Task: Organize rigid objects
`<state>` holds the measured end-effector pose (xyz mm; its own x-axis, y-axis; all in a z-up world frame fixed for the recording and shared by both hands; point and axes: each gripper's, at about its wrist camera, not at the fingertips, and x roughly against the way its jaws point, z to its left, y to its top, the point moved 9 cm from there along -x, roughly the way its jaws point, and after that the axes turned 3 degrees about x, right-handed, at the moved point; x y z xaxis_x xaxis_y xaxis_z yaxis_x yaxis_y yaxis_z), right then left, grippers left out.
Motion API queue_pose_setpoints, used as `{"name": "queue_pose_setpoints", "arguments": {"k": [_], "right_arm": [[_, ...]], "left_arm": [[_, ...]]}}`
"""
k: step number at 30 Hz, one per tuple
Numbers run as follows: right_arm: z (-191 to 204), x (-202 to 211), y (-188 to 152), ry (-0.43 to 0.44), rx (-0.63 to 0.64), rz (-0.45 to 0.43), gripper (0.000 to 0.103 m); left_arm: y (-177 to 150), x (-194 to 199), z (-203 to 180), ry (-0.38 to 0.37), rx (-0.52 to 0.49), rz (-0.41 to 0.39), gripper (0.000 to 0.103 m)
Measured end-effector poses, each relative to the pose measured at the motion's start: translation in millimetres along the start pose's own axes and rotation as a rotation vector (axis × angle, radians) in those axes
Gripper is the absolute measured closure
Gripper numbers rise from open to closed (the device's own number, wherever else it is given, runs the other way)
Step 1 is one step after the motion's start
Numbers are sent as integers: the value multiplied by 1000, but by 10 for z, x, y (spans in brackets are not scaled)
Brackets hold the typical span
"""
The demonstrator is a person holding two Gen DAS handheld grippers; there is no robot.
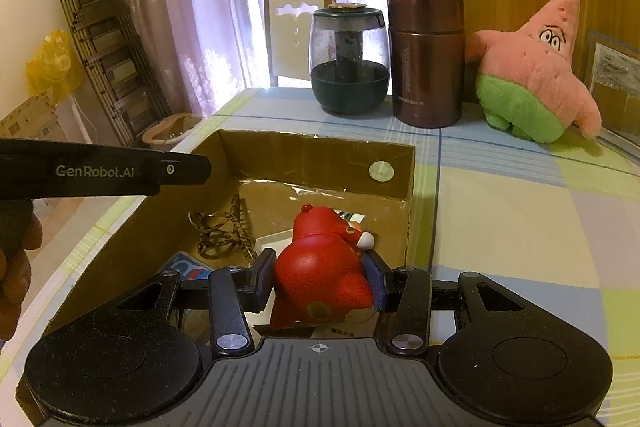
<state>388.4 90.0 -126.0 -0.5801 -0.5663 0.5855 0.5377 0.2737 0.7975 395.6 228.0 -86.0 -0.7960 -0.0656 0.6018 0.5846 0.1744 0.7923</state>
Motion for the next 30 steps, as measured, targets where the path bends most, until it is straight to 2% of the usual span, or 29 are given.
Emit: {"name": "queue_pose_setpoints", "arguments": {"k": [8,12,14,15,16,17,30], "right_arm": [[8,-39,10,-6,-2,6,59],[-23,-47,33,-5,-15,1,59],[-39,-26,48,-8,-16,-4,53],[-49,-16,52,-11,-16,-6,44],[-60,2,47,-16,-17,-7,37],[-77,23,40,-20,-20,-9,36],[-124,365,-67,-39,-35,11,32]], "left_arm": [[8,12,-4,-9,-3,-2,57],[1,26,12,-9,-1,-1,51],[-2,34,34,-3,1,-1,50],[0,39,45,-1,4,0,49],[0,50,56,1,7,-1,46],[4,62,67,3,11,-3,44],[-50,357,13,-1,6,-28,16]]}}
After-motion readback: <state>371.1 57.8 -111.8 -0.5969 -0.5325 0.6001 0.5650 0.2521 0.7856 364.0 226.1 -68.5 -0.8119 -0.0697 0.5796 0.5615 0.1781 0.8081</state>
